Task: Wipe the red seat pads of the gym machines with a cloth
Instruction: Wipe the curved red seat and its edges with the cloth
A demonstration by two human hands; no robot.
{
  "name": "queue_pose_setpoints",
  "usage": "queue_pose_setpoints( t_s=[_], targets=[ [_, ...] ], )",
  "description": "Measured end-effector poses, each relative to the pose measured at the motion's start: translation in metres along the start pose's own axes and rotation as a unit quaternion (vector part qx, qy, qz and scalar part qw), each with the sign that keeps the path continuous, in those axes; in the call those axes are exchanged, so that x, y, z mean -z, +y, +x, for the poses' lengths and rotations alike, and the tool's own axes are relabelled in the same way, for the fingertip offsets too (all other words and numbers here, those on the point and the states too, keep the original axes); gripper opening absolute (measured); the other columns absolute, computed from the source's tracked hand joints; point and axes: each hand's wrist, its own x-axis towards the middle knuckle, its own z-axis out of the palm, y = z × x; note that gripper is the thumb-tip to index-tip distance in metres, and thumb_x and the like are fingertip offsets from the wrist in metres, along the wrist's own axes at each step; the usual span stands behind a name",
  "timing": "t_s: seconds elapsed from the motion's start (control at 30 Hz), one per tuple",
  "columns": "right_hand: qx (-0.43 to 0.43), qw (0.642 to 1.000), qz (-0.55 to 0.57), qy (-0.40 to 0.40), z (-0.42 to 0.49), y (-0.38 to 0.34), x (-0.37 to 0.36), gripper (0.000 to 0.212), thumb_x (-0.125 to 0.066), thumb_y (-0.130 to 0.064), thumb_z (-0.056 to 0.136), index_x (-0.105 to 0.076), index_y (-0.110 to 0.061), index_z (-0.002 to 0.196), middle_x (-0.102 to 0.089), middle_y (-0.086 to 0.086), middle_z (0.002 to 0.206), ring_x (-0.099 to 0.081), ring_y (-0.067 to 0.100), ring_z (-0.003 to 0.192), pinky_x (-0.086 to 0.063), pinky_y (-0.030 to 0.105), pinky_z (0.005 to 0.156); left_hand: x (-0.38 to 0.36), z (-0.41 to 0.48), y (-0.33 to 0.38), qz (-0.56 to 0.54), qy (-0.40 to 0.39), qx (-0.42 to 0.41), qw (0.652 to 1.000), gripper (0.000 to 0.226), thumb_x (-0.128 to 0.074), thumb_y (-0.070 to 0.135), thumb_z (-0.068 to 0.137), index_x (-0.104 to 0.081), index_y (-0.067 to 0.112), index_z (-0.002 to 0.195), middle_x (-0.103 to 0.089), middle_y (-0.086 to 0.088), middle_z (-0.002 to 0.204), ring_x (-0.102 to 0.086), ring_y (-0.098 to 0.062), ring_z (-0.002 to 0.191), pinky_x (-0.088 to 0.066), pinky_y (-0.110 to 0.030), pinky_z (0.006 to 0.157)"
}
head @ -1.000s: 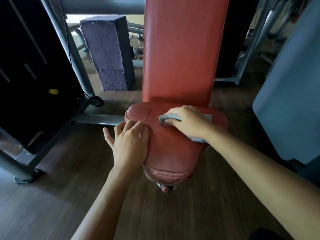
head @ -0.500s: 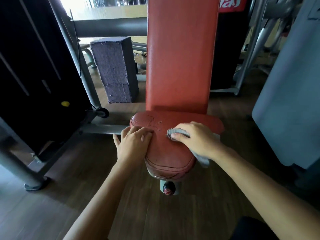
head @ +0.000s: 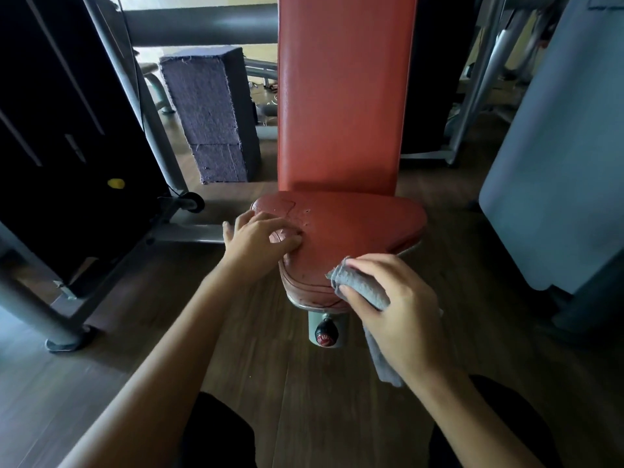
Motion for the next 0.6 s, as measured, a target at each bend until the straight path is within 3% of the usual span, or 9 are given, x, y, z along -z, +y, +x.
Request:
queue_pose_setpoints(
  t_s=[0.1,0.17,0.3,0.47,0.6],
  targets=[
    [-0.008,0.999,-0.027,0.040,-0.031,-0.007,-0.007,0.029,-0.073,-0.029,0.091,-0.074,-0.013,0.115,-0.069,-0.006,0.116,-0.065,0.014,0.109,-0.056,0.035,0.089,0.000,-0.001,0.002,-0.058,-0.051,-0.094,0.993,0.050,-0.041,0.078,0.077,-0.068,0.054,0.112,-0.058,0.026,0.127,-0.036,-0.007,0.139,-0.007,-0.057,0.120],
    [-0.013,0.996,-0.034,0.076,-0.045,-0.010,-0.020,0.026,-0.077,-0.022,0.088,-0.076,-0.010,0.111,-0.069,-0.004,0.114,-0.065,0.017,0.105,-0.055,0.034,0.089,-0.010,-0.007,0.002,-0.070,-0.036,-0.116,0.990,0.045,-0.042,0.074,0.083,-0.067,0.054,0.114,-0.057,0.029,0.126,-0.036,-0.005,0.138,0.002,-0.057,0.120],
    [0.000,0.989,-0.055,0.136,-0.046,-0.019,-0.048,0.017,-0.082,-0.017,0.086,-0.079,-0.007,0.099,-0.071,0.000,0.105,-0.064,0.022,0.094,-0.054,0.033,0.083,-0.026,-0.019,-0.004,-0.131,0.029,-0.099,0.986,0.027,-0.046,0.055,0.097,-0.069,0.054,0.112,-0.059,0.033,0.126,-0.033,0.001,0.135,0.012,-0.052,0.116],
    [0.044,0.987,-0.099,0.122,-0.044,-0.016,-0.052,0.016,-0.084,-0.016,0.083,-0.079,-0.009,0.097,-0.071,0.001,0.097,-0.061,0.022,0.086,-0.054,0.030,0.076,-0.034,-0.021,-0.005,-0.168,0.039,-0.089,0.981,0.031,-0.043,0.051,0.098,-0.070,0.052,0.113,-0.059,0.033,0.127,-0.031,0.008,0.135,0.016,-0.047,0.116],
    [0.018,0.985,-0.100,0.141,-0.053,-0.001,-0.045,0.022,-0.087,-0.014,0.081,-0.079,-0.004,0.098,-0.070,0.006,0.095,-0.062,0.025,0.086,-0.050,0.024,0.083,-0.036,-0.021,-0.007,-0.170,0.037,-0.093,0.980,0.032,-0.042,0.049,0.100,-0.071,0.050,0.115,-0.059,0.031,0.129,-0.032,0.003,0.137,0.017,-0.043,0.114]
  ],
)
